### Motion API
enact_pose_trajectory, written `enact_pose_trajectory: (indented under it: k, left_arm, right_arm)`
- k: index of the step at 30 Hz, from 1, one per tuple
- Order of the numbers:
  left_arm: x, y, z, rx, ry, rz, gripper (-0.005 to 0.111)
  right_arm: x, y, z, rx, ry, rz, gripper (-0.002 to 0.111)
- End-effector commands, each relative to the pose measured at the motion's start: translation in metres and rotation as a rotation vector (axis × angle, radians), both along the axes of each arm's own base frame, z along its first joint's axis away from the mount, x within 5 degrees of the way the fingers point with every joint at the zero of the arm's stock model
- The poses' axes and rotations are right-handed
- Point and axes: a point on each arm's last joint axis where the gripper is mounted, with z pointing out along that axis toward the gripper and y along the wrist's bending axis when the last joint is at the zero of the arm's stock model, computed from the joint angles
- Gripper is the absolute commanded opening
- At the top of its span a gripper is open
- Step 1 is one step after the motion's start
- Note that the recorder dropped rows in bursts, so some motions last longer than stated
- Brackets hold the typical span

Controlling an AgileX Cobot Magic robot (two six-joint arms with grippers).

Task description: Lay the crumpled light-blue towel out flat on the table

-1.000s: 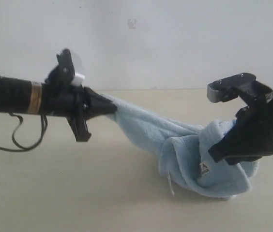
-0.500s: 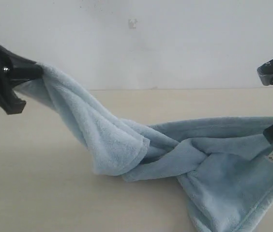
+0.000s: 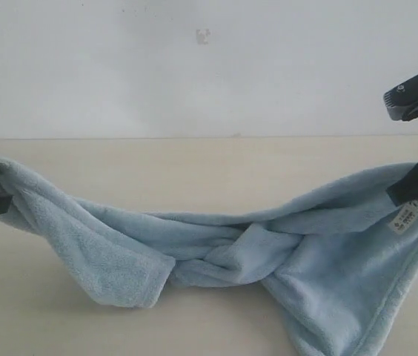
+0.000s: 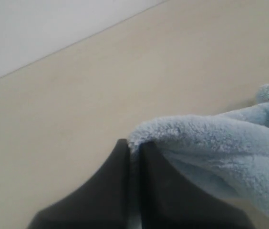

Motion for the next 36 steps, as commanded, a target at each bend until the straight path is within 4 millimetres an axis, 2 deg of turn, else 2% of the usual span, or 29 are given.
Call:
enact_pose_trajectory:
  k: [1,5,7,11,14,16,19,21,23,25,30,33,36]
  left_arm:
    - [0.001,0.003,0.005,0.051,-0.027,0.016,0.004]
    - [0.004,0.006,0.001,0.035,-0.015,0.062,0.004]
    - [0.004,-0.002,-0.004,-0.034,0.019,0.006,0.004]
    - [0.016,-0.011,-0.012,-0.061,0.066,-0.085,0.004]
    - [0.026,-0.014,-0.028,-0.064,0.125,-0.122,0.006]
    - [0.030,-0.020,-0.043,-0.061,0.182,-0.206,0.014]
    - [0.032,-0.027,-0.063,-0.085,0.255,-0.287,0.037]
    - [0.034,-0.028,-0.071,-0.125,0.282,-0.266,0.053]
    - [0.037,-0.027,-0.070,-0.153,0.273,-0.226,0.066]
    - [0.041,-0.027,-0.061,-0.175,0.239,-0.205,0.074]
    - [0.044,-0.030,-0.017,-0.269,0.114,-0.181,0.075]
    - [0.034,-0.046,-0.001,-0.396,0.100,-0.328,0.075]
    - [0.020,-0.077,0.002,-0.526,0.147,-0.580,0.075]
  right_arm:
    - [0.013,-0.008,-0.013,-0.087,-0.012,-0.016,0.000]
    - [0.028,-0.024,-0.038,-0.030,0.023,-0.149,0.000]
    - [0.033,-0.026,-0.051,-0.021,0.055,-0.155,0.000]
    - [0.040,-0.022,-0.064,0.006,0.068,-0.130,0.000]
    - [0.041,-0.021,-0.066,0.023,0.064,-0.122,0.011]
    - [0.041,-0.021,-0.066,0.020,0.065,-0.119,0.027]
    - [0.041,-0.021,-0.066,0.013,0.068,-0.120,0.049]
    - [0.041,-0.021,-0.064,0.023,0.064,-0.131,0.056]
    - [0.040,-0.017,-0.058,0.043,0.045,-0.129,0.057]
    - [0.039,-0.010,-0.048,0.053,0.016,-0.107,0.057]
    - [0.025,0.013,-0.014,0.142,-0.079,-0.058,0.057]
    - [0.012,0.033,0.001,0.189,-0.100,0.042,0.057]
    - [0.001,0.055,0.001,0.218,-0.047,0.157,0.057]
